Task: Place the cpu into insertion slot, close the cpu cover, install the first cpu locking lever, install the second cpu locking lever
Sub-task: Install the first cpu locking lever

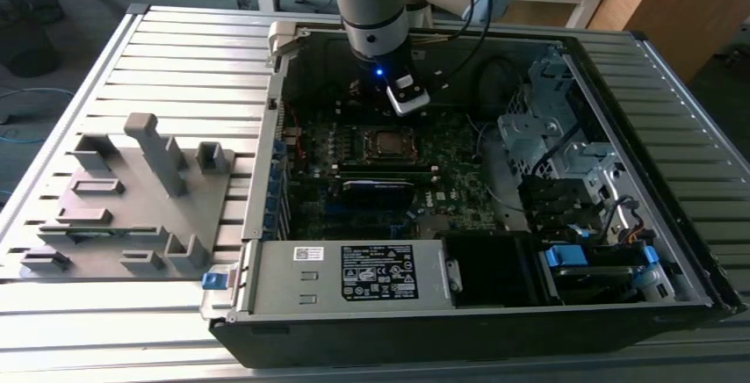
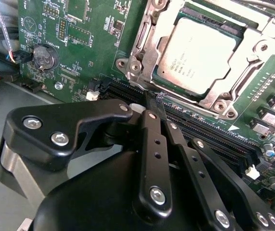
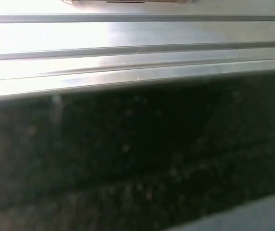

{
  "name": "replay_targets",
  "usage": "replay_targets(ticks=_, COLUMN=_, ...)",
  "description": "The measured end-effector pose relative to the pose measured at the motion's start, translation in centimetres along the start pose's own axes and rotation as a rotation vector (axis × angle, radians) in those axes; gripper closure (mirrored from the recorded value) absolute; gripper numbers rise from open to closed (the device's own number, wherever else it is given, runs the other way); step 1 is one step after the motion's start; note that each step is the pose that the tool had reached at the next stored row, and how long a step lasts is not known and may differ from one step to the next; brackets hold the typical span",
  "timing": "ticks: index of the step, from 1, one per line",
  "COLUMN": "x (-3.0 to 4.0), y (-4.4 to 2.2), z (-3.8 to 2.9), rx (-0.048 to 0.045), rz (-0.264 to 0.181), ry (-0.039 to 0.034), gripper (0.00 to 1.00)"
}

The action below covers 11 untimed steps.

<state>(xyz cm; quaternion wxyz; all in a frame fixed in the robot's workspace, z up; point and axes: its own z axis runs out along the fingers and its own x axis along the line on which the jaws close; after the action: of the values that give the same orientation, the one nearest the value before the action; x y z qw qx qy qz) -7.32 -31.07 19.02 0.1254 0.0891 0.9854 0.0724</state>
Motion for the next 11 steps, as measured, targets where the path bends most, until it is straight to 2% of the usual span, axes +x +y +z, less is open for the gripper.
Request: replay_targets(ticks=11, x=-0.1, y=-0.03, z=0.04, rx=-0.0002, rz=0.0, ry=-0.0005, gripper=0.9)
